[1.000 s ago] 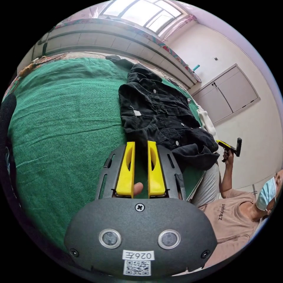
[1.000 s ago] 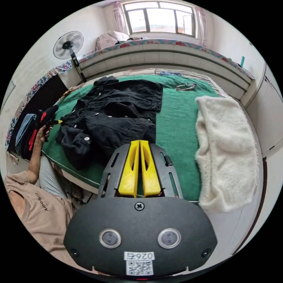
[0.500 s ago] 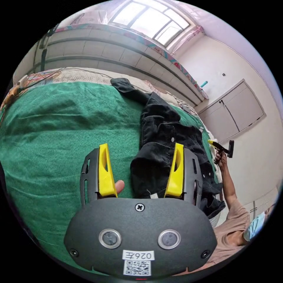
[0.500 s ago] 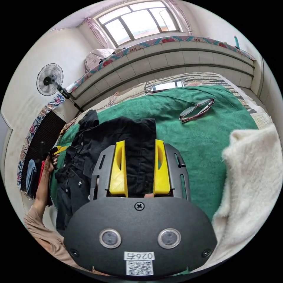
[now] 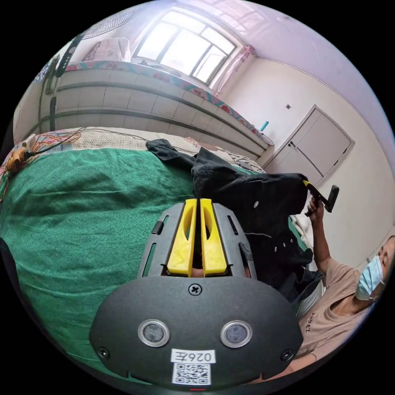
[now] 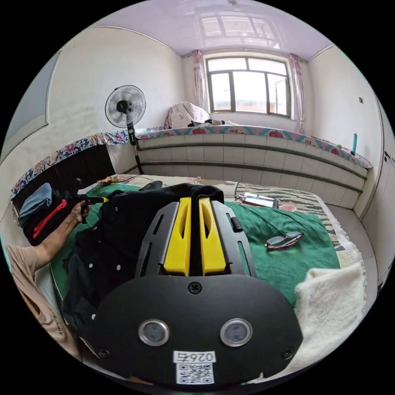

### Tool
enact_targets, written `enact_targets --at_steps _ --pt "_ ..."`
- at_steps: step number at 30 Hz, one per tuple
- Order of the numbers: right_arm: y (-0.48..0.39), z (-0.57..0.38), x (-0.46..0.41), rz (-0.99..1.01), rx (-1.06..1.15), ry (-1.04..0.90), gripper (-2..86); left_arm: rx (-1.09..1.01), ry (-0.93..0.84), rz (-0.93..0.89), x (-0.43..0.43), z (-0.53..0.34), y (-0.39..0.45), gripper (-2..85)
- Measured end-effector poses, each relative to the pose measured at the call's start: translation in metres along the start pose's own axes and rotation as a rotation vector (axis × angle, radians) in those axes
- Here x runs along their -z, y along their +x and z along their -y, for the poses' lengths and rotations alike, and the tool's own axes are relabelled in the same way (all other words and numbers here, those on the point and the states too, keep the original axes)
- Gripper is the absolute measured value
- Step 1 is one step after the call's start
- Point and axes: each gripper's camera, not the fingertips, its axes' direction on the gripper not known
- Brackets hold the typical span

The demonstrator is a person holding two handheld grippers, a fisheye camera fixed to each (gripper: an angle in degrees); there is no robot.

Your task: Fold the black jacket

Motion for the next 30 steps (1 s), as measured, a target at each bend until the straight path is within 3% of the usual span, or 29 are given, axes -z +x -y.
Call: enact_targets --at_steps 2,4,9,13,17,19,22,24,27,30 --pt "0.011 0.013 -0.057 -0.186 0.023 -0.171 4.6 0.056 -0.13 0.031 -0.028 0.01 -0.01 2.2" --pt "0.035 0.015 -0.102 -0.185 -0.077 -0.396 7.3 0.095 -0.212 0.115 -0.041 0.012 -0.015 3.4" --pt "0.062 -0.005 -0.081 -0.093 -0.266 -0.323 8.1 0.036 -0.251 0.13 -0.033 -0.001 -0.003 3.9" --pt "0.064 -0.053 -0.082 -0.117 -0.268 -0.542 7.9 0.007 -0.229 0.089 -0.022 -0.028 0.024 6.0" --pt "0.048 -0.098 -0.1 0.06 -0.298 -0.664 8.1 -0.009 -0.228 0.201 -0.017 -0.04 0.048 11.4" --pt "0.027 -0.093 -0.098 -0.022 -0.144 -0.658 0.8 -0.002 -0.253 0.207 -0.016 -0.039 0.052 11.8" --pt "0.016 -0.073 -0.074 -0.213 -0.065 -0.575 -0.5 0.003 -0.27 0.217 -0.009 -0.043 0.053 11.3" --pt "0.028 -0.074 -0.067 -0.198 -0.131 -0.551 0.0 0.004 -0.311 0.223 -0.01 -0.049 0.051 11.4" --pt "0.046 -0.094 -0.085 -0.26 -0.221 -0.734 2.7 0.066 -0.267 0.171 0.001 -0.058 0.047 11.7" --pt "0.033 -0.098 -0.06 -0.31 -0.229 -0.59 2.0 0.067 -0.168 0.195 0.019 -0.061 0.058 8.5"
